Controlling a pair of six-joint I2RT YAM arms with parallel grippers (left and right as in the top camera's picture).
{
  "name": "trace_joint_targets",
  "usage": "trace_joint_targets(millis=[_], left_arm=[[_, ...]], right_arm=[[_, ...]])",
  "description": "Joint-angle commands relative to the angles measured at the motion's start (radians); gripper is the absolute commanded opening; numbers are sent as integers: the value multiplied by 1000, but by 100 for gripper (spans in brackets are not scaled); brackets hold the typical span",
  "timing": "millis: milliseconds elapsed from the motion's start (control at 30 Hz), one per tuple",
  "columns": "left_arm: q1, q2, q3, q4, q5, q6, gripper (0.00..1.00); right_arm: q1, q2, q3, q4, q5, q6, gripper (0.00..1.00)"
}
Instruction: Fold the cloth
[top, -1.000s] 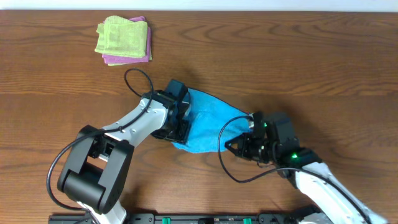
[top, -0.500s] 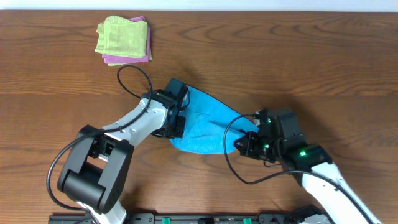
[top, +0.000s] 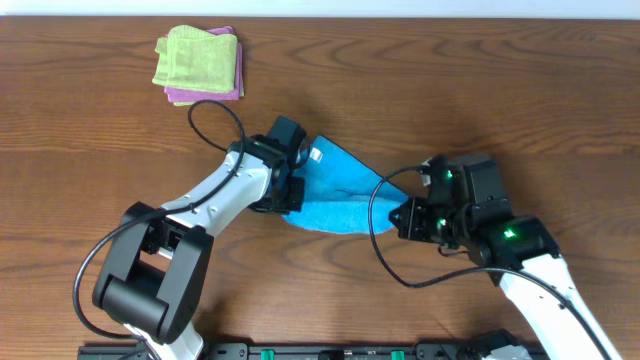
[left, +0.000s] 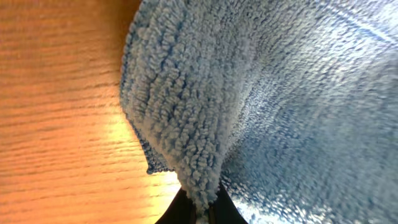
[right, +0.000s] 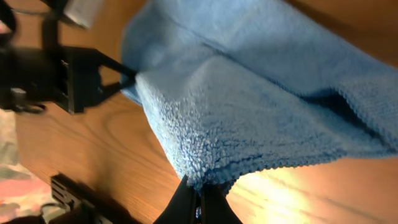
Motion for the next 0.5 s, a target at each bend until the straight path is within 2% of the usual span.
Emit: trace_joint_targets(millis=[0, 67, 167, 200, 233, 267, 300, 400, 467], left_arm=[[6, 7, 16, -9, 23, -12, 6], [6, 7, 16, -10, 23, -12, 6], [6, 7, 16, -9, 23, -12, 6], [6, 7, 16, -10, 23, -12, 6], [6, 7, 16, -9, 23, -12, 9], [6, 7, 16, -9, 23, -12, 21], [6, 7, 16, -9, 23, -12, 24], [6, 7, 16, -9, 19, -12, 24], [6, 7, 16, -8, 18, -12, 30]], right_arm=[[-8, -12, 19, -29, 14, -57, 5], [-8, -12, 19, -60, 14, -87, 5], [-8, -12, 19, -89, 14, -108, 75], [-8, -12, 19, -96, 15, -108, 91], [-8, -12, 19, -101, 14, -108, 94], [-8, -12, 19, -101, 15, -108, 94], [-8, -12, 19, -100, 15, -108, 94], [-8, -12, 19, -93, 15, -108, 95], [-8, -12, 19, -93, 15, -108, 94]])
